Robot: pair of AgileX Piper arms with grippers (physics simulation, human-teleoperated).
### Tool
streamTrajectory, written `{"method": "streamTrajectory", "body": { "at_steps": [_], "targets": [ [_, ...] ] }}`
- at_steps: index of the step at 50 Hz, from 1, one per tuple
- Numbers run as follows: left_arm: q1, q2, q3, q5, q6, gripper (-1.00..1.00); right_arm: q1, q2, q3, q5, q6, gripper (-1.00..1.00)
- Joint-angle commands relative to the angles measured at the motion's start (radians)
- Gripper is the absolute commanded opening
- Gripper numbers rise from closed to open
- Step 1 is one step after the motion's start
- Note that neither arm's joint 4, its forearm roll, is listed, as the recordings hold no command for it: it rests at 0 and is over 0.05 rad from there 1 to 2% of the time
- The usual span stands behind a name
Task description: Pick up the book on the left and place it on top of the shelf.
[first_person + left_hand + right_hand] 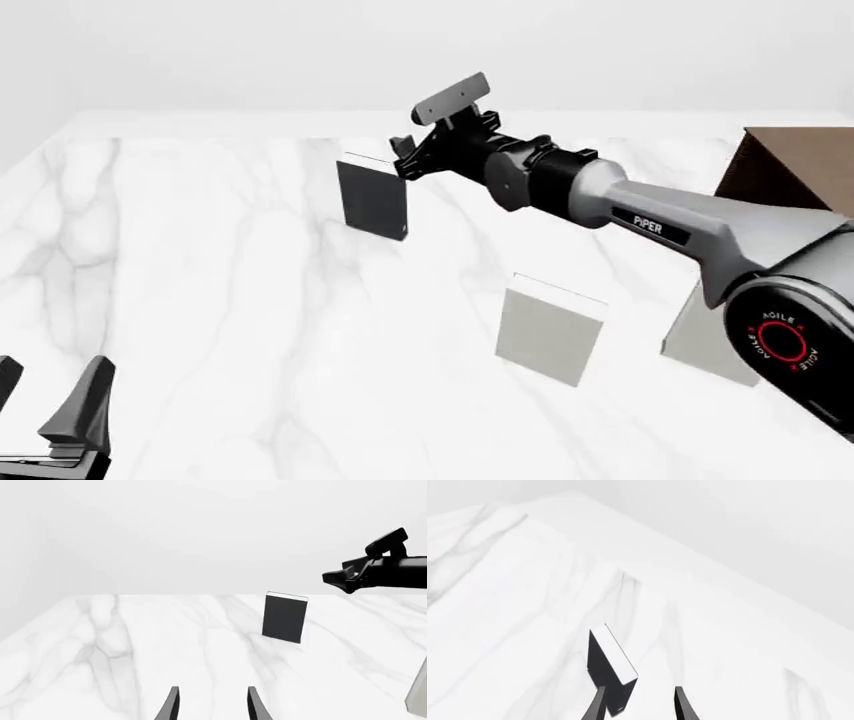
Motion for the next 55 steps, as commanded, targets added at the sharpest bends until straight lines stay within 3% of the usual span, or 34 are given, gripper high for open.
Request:
{"method": "streamTrajectory", "body": {
  "at_steps": [1,55],
  "targets": [
    [0.0,0.0,0.0,0.0,0.0,1.0,-0.001,0.067,-0.039,-0.007,0.014,1.0],
    [0.0,0.0,0.0,0.0,0.0,1.0,0.026,0.295,-0.213,0.004,0.032,1.0]
  ]
}}
